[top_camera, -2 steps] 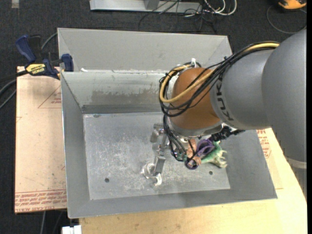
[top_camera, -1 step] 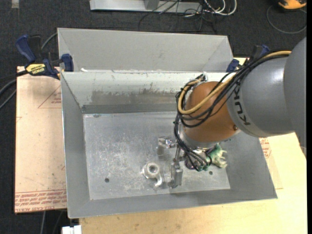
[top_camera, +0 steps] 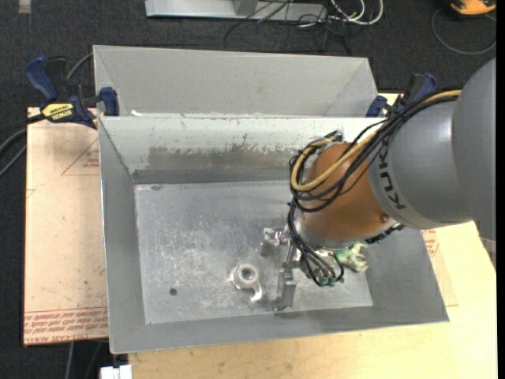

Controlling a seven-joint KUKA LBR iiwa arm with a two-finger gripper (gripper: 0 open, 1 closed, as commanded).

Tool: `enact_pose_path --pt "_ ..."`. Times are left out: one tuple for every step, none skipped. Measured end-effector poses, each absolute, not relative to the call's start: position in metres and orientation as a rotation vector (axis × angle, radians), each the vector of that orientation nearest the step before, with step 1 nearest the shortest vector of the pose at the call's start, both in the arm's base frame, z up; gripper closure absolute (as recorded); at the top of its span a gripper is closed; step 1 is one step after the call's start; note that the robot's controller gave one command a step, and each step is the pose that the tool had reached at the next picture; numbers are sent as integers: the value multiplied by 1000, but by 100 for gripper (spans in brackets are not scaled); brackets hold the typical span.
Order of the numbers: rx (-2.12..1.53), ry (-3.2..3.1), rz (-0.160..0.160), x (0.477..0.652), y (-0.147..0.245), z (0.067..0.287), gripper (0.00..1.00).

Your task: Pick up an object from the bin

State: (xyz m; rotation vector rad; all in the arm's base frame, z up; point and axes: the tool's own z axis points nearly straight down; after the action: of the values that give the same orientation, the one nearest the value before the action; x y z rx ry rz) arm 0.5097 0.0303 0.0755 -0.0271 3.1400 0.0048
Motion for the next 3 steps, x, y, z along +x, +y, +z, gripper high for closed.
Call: enact_pose_path --pt "-289 3120 7 499 -5 72 0" --pt "84 3136 8 500 -39 70 0" --pt "-37 3124 8 554 -52 103 0"
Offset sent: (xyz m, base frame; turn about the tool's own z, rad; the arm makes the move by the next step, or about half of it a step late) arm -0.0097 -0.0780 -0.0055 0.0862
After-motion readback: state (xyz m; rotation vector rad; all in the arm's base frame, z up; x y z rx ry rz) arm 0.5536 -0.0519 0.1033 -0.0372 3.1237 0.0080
